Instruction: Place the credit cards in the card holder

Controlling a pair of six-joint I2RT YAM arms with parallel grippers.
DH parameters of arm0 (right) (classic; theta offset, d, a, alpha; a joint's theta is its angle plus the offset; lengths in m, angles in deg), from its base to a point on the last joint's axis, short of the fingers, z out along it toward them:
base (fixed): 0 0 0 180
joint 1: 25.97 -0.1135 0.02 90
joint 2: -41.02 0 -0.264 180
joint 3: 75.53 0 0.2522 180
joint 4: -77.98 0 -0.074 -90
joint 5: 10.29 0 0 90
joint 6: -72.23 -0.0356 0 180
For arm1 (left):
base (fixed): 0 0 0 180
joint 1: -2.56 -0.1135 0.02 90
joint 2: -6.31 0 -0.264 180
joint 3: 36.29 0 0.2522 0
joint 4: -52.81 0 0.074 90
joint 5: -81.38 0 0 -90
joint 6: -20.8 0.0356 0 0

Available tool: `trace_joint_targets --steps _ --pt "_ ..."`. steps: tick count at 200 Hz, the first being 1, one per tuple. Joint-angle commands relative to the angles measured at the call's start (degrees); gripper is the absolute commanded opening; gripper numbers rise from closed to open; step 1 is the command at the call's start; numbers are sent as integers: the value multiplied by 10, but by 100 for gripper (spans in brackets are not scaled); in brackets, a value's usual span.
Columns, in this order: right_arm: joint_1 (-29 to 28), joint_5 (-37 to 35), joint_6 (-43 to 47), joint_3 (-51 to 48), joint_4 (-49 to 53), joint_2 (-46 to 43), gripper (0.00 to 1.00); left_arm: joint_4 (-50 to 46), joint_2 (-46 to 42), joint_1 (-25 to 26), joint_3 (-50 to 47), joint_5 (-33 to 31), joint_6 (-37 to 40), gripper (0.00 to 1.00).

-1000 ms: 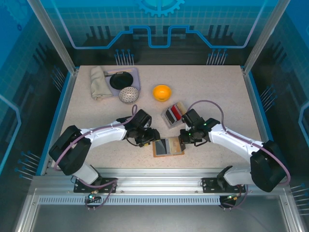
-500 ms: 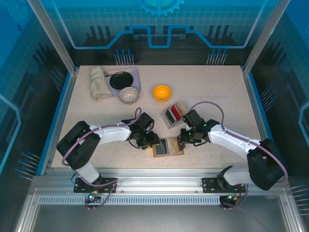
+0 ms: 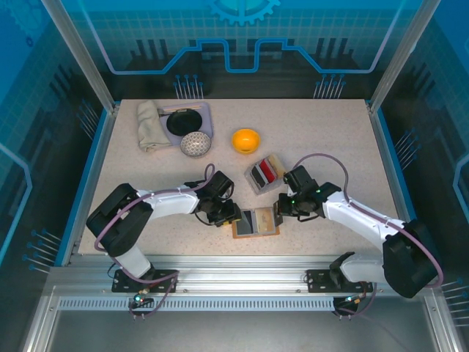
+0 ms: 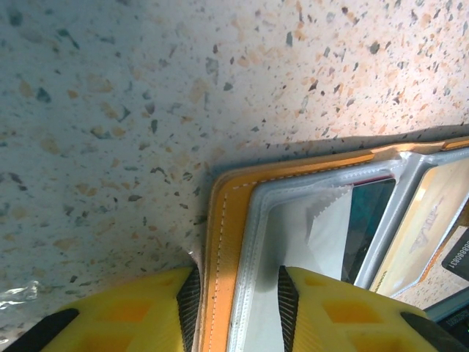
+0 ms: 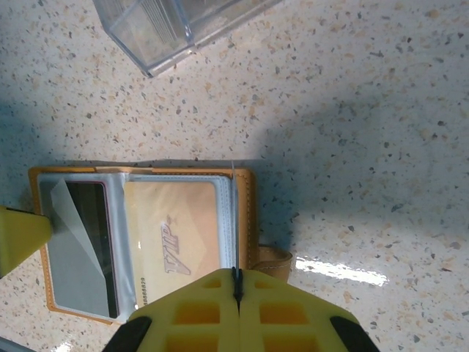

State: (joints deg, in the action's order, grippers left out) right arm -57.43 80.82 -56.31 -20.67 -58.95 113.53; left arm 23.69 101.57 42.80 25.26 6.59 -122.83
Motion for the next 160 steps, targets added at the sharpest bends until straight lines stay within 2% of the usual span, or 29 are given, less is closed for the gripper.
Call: trace_joint_targets --steps 1,50,121,160 --pt "6 14 2 -11 -2 10 3 6 16 6 -13 8 4 37" --pt "6 37 -12 -21 -27 19 3 8 18 6 -12 10 5 36" --pt "6 -10 4 13 35 -19 4 8 18 6 -11 10 4 35" --pt "6 7 -1 6 11 -15 4 9 16 6 -11 10 3 34"
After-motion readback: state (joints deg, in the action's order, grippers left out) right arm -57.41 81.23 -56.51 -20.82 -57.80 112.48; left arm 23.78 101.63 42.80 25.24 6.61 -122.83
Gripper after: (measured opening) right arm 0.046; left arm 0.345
